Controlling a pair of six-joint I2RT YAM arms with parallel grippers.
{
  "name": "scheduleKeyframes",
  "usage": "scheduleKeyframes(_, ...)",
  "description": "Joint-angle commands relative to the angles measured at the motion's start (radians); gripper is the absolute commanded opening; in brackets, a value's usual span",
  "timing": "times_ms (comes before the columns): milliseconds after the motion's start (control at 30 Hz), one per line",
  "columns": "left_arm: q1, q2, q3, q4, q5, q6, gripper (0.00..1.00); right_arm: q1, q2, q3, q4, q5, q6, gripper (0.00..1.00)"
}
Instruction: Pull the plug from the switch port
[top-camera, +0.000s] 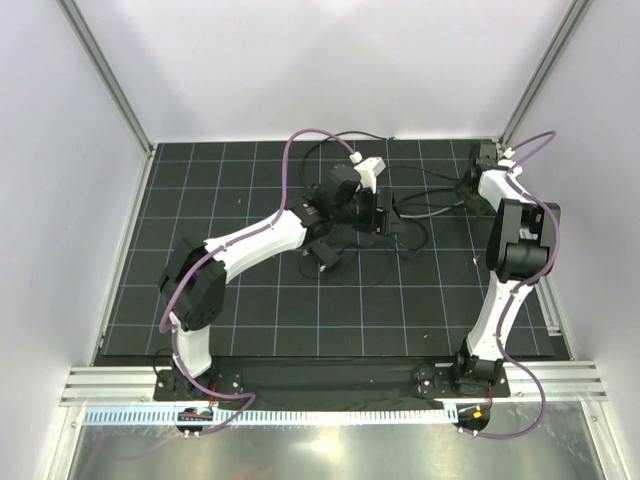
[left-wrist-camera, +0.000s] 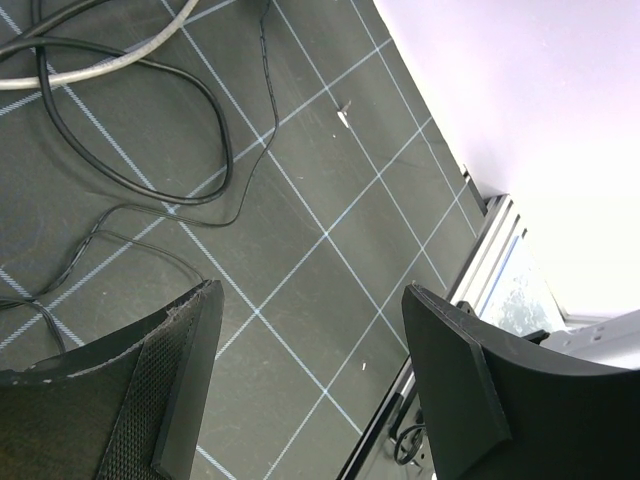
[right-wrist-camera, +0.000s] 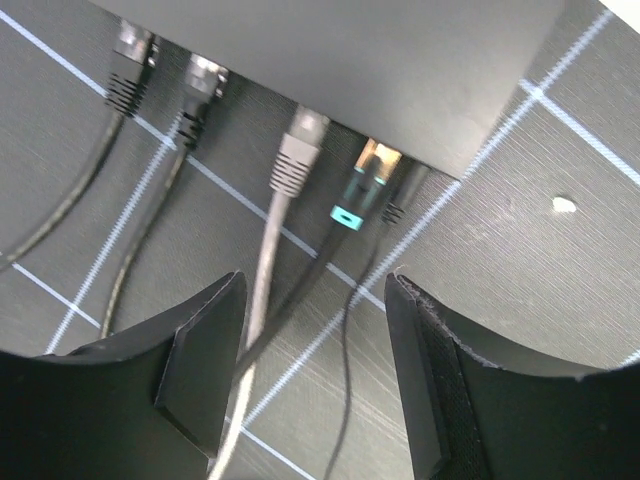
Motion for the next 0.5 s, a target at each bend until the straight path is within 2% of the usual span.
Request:
scheduleKeyframes(0,-0.002,-0.003,0.019,0.049,0.021,0.006,0.76,0.016,0.02,0.067,0.009,0.05,0.002,0.65)
scheduleKeyframes(233,-0.01,0.007,0.026,0.051,0.023,0.001,0.76,0.025,0.072,0.124,-0.017,0.037,-0.013,0.61)
scheduleKeyframes(433,-0.013,0.009,0.023,0.051,0.023,0.0,0.75,0.04,0.087,0.127,-0.015,0.022,-0.051,0.46)
scheduleKeyframes(467,-0.013,0.009,0.023,0.051,0.023,0.0,0.75,0.045,0.093,0.127,-0.012,0.017,-0.058,0.36)
